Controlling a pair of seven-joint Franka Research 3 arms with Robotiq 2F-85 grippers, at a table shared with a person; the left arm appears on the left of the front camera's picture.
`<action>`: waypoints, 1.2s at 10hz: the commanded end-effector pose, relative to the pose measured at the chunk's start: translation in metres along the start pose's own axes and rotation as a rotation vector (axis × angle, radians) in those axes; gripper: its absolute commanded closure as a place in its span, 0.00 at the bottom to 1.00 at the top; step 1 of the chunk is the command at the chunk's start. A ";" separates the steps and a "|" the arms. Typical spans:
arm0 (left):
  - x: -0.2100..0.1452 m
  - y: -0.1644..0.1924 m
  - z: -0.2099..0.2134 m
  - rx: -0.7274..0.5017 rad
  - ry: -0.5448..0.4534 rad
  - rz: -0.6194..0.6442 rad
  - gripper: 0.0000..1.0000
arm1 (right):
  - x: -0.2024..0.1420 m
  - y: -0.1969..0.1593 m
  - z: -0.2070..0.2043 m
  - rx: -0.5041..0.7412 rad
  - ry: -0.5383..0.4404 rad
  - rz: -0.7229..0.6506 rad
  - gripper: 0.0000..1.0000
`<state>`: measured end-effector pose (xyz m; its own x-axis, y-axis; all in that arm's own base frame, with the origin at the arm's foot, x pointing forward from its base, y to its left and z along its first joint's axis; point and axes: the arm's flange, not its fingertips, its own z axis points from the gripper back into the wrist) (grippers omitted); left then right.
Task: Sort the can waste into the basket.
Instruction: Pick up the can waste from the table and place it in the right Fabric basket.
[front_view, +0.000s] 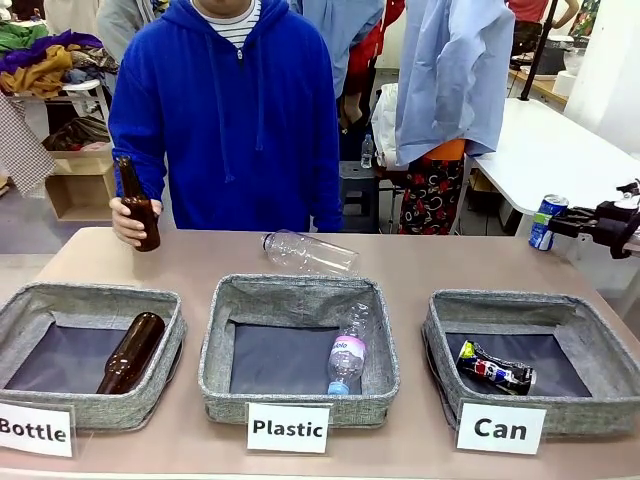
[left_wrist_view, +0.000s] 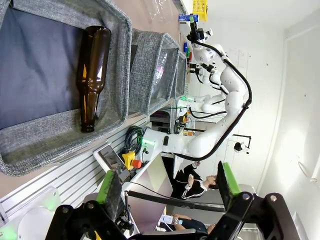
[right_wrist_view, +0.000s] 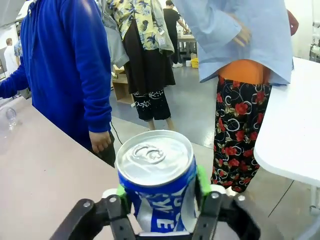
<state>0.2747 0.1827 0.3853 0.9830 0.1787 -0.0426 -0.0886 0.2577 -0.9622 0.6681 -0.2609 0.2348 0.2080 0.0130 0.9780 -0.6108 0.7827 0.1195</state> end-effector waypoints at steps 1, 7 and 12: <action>-0.008 -0.014 0.023 -0.087 0.004 -0.005 0.00 | 0.007 -0.007 -0.006 0.011 0.000 -0.025 1.00; -0.078 -0.070 0.171 -0.228 -0.260 -0.170 0.00 | 0.018 -0.001 0.007 0.052 -0.037 -0.025 1.00; -0.082 -0.073 0.155 -0.185 -0.213 -0.192 0.00 | 0.085 0.041 0.041 0.259 -0.029 -0.020 1.00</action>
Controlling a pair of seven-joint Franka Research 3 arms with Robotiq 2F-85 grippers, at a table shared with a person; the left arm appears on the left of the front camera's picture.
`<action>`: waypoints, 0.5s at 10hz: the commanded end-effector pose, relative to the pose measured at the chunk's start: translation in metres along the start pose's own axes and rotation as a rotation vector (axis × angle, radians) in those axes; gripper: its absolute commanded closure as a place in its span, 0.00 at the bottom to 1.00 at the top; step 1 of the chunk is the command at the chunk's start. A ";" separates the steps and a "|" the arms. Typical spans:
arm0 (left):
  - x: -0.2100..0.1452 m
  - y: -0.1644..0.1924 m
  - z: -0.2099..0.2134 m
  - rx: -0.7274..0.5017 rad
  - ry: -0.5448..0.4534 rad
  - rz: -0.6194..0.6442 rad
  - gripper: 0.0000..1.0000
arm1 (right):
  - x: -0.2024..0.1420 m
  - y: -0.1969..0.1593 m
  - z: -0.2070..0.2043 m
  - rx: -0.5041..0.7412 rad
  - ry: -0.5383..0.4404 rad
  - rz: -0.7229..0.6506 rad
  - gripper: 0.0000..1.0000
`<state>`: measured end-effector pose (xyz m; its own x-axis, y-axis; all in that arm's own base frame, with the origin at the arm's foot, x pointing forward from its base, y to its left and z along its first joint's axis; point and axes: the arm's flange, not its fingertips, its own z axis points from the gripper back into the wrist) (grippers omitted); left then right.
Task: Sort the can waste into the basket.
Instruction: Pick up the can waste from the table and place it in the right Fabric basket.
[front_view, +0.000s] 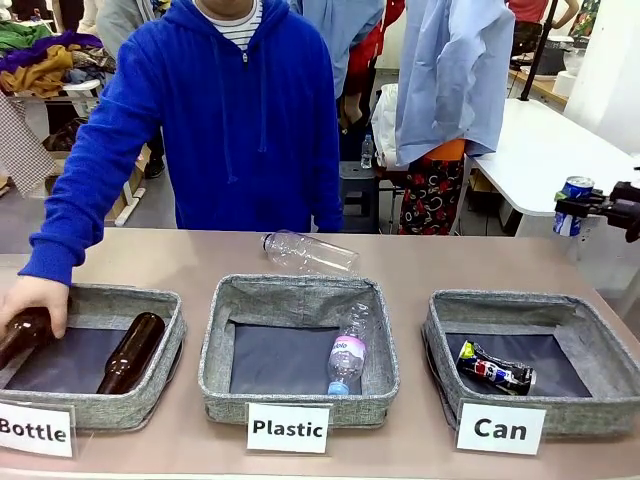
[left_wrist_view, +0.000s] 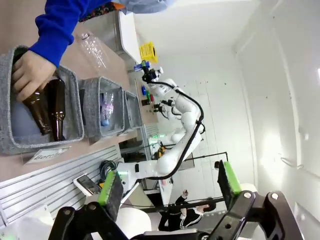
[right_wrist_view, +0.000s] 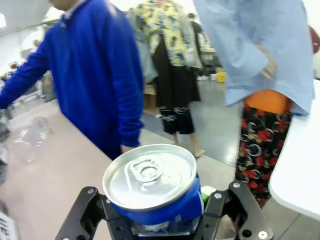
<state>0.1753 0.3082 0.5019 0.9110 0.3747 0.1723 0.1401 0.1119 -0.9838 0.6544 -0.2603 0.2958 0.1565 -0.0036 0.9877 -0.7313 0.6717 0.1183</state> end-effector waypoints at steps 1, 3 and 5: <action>-0.002 -0.001 -0.025 0.039 0.081 -0.018 0.00 | 0.071 0.061 0.028 0.214 0.059 -0.051 1.00; -0.003 0.000 -0.038 0.037 0.121 -0.020 0.00 | 0.142 0.169 0.059 0.645 0.265 -0.026 1.00; -0.004 0.002 -0.046 0.045 0.133 -0.020 0.00 | 0.156 0.272 0.072 1.017 0.539 0.024 1.00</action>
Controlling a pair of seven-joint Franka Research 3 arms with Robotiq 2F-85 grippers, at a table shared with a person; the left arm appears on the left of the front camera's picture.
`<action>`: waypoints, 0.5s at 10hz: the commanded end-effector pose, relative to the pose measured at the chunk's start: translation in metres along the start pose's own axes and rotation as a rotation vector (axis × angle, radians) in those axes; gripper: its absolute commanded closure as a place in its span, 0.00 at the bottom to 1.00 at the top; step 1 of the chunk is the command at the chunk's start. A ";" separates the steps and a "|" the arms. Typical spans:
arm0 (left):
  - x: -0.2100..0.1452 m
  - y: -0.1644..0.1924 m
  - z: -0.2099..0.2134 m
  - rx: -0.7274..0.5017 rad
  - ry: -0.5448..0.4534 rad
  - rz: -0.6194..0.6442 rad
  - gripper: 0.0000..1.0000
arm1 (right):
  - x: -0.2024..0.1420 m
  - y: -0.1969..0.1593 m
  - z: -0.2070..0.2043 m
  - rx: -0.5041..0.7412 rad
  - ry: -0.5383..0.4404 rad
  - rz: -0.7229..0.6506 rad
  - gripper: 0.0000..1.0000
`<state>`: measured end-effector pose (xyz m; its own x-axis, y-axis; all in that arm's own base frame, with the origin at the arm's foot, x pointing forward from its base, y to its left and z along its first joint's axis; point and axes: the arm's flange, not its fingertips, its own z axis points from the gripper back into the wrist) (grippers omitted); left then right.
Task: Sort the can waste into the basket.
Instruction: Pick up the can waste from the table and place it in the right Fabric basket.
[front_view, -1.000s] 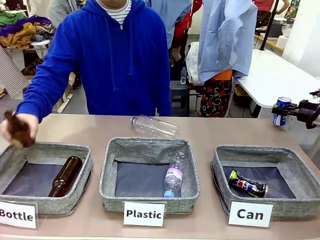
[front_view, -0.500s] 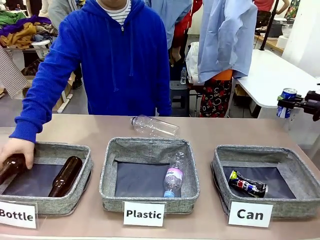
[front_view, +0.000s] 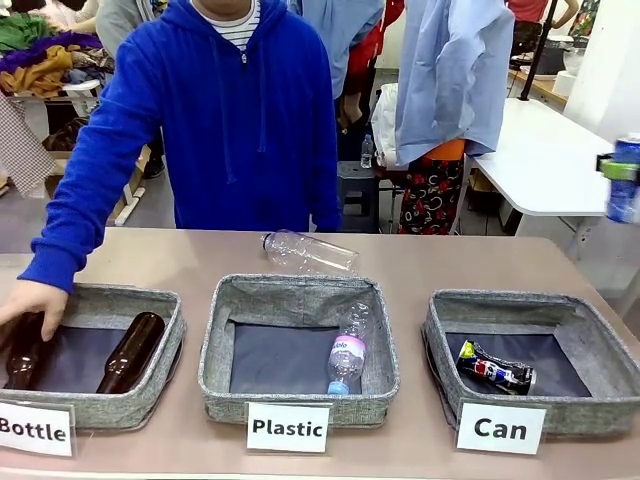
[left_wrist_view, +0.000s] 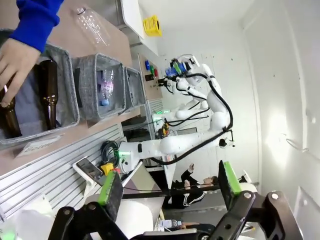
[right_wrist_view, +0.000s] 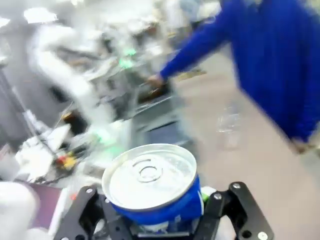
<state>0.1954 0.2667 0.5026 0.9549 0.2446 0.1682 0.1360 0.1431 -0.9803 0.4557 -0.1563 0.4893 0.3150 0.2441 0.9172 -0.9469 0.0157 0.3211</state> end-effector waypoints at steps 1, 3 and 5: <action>-0.008 0.004 -0.003 0.017 0.007 -0.012 0.00 | -0.007 0.037 -0.046 0.320 0.365 0.056 1.00; -0.007 0.005 -0.007 0.026 0.019 -0.009 0.00 | -0.028 0.036 -0.082 0.457 0.530 0.017 1.00; -0.008 0.004 -0.012 0.041 0.043 -0.015 0.00 | -0.047 0.017 -0.112 0.232 0.726 0.047 1.00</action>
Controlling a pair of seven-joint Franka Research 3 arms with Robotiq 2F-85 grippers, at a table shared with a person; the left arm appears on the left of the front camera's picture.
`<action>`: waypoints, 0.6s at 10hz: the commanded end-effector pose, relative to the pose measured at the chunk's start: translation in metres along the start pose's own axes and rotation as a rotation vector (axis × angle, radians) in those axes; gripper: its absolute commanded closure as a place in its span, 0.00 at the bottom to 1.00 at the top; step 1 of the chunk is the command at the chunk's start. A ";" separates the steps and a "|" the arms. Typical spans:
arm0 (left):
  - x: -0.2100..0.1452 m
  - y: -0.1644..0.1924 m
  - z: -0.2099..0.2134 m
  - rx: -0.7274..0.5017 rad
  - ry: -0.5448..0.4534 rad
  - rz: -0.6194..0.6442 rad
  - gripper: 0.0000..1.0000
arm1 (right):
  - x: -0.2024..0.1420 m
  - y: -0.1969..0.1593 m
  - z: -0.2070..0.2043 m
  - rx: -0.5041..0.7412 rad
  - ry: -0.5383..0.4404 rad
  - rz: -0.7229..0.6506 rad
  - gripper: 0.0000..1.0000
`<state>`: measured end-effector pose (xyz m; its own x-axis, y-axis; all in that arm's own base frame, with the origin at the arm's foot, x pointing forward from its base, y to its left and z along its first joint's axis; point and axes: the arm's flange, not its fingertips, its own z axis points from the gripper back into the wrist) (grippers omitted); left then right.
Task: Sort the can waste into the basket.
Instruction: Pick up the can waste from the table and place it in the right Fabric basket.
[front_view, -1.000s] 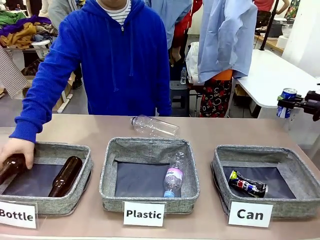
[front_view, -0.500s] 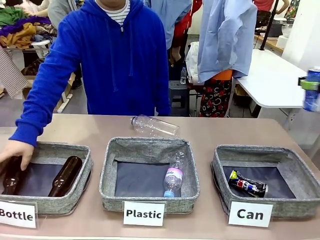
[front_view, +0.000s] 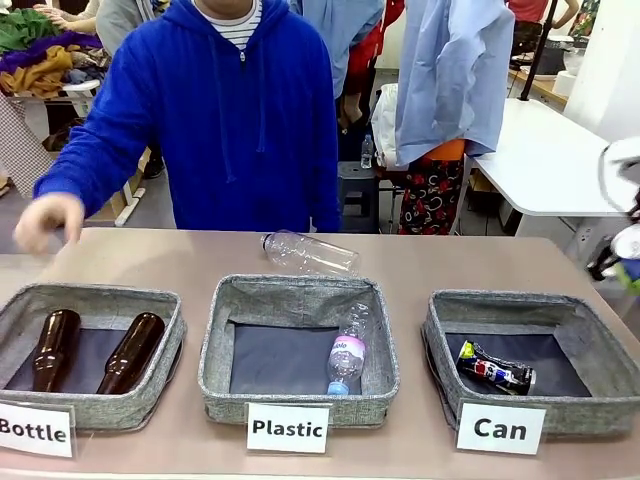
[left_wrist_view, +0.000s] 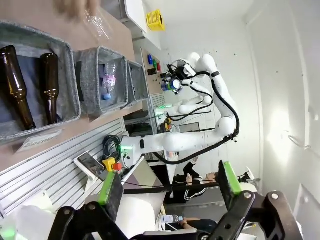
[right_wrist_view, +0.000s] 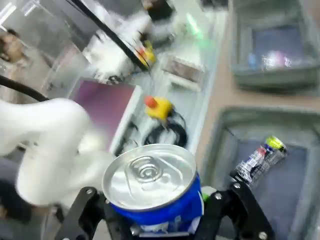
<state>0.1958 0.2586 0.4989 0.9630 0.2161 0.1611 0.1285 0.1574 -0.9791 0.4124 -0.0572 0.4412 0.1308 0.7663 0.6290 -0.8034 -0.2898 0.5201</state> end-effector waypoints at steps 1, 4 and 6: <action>-0.006 0.003 -0.009 0.025 0.022 -0.015 0.00 | -0.013 -0.025 -0.006 -0.163 0.100 0.005 1.00; -0.001 0.018 -0.069 0.083 0.232 0.010 0.00 | -0.017 -0.049 -0.003 -0.359 0.118 -0.067 1.00; 0.002 0.032 -0.123 0.129 0.444 0.033 0.00 | -0.017 -0.059 -0.006 -0.422 0.131 -0.123 0.67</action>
<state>0.2279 0.1630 0.4602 0.9931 -0.1100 0.0398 0.0658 0.2432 -0.9677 0.4619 -0.0637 0.3994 0.1379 0.8568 0.4968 -0.9544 -0.0190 0.2978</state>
